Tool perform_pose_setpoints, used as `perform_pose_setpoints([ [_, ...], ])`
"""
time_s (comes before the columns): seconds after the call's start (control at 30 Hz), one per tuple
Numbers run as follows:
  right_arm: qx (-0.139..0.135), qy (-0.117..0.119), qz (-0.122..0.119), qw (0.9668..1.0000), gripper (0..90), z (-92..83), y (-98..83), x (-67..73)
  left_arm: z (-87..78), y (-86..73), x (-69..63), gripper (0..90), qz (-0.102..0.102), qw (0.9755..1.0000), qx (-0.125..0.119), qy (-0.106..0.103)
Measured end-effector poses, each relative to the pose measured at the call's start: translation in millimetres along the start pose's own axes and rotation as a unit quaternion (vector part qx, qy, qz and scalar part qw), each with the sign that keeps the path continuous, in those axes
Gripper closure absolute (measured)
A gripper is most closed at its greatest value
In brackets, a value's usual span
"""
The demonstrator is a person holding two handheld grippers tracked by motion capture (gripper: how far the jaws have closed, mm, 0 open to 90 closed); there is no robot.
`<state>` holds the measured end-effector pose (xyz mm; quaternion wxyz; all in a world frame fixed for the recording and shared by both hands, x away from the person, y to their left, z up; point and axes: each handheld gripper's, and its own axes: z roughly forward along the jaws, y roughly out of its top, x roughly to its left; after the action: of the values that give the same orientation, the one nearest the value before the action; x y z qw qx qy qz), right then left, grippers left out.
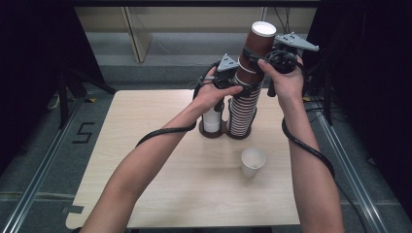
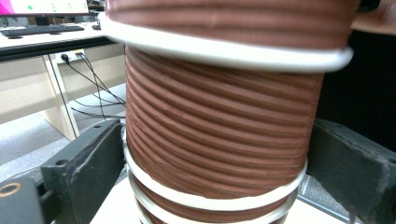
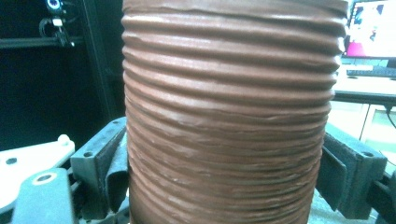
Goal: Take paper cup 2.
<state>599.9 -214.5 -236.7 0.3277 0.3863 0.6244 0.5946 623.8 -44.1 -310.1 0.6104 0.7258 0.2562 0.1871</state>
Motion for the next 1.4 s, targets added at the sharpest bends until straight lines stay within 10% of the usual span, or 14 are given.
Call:
perform_pose_setpoints([
  [1.4,-0.107,0.001,0.030,0.9939,16.9,-42.5,43.0,-8.0,1.0,4.4,-0.6,4.9,0.008,1.0000,0.005,0.002],
])
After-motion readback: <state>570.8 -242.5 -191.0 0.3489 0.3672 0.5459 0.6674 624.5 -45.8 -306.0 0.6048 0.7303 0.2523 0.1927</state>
